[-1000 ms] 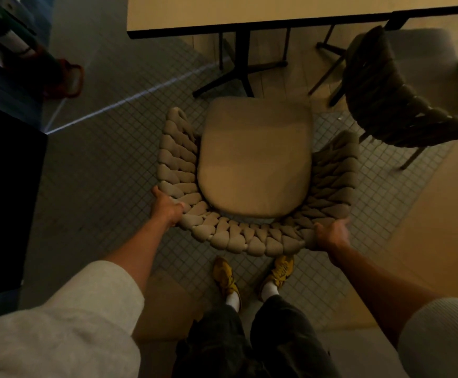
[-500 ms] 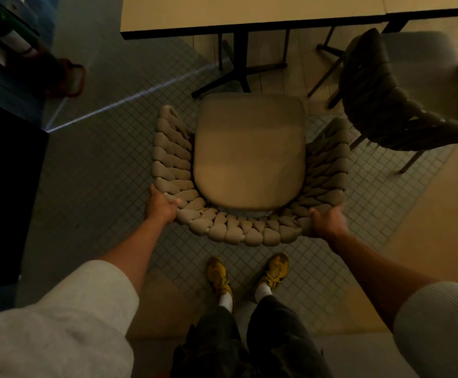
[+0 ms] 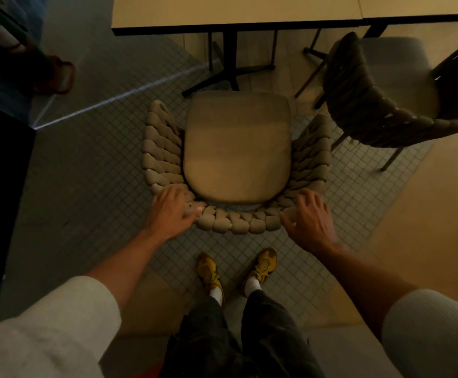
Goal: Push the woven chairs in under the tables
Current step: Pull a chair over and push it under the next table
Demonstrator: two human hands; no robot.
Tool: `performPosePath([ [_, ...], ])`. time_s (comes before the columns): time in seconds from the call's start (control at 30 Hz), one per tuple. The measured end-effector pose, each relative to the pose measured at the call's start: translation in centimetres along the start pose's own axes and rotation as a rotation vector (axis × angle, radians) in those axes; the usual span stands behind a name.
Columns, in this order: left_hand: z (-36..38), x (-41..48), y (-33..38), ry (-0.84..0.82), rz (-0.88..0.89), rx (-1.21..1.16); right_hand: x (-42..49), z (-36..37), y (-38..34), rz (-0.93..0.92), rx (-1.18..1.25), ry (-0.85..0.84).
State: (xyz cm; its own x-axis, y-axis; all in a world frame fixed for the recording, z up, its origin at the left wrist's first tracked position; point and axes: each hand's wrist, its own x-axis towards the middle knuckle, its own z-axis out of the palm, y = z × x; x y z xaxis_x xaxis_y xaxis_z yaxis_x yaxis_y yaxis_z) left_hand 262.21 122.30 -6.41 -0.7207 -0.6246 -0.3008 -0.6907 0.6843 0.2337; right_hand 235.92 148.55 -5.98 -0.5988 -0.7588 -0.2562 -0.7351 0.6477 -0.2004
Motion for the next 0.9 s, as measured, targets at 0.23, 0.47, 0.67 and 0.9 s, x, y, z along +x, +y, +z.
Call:
performPosePath([
  [0.23,1.7,0.3,0.1,-0.243,0.36,0.243,-0.5,1.9,0.1,-0.383,-0.18,-0.097],
  [0.47,2.4,1.2,-0.3,-0.285,0.385,0.356,0.7,3.8,-0.3,-0.453,-0.283,-0.119],
  [0.67,2.9,2.3,-0.7,-0.311,0.366,0.389,1.8,4.7,0.6,-0.499,-0.346,-0.154],
  [0.9,3.0,3.5,-1.6,-0.318,0.376,0.388,3.2,4.8,1.8,-0.575,-0.402,-0.173],
])
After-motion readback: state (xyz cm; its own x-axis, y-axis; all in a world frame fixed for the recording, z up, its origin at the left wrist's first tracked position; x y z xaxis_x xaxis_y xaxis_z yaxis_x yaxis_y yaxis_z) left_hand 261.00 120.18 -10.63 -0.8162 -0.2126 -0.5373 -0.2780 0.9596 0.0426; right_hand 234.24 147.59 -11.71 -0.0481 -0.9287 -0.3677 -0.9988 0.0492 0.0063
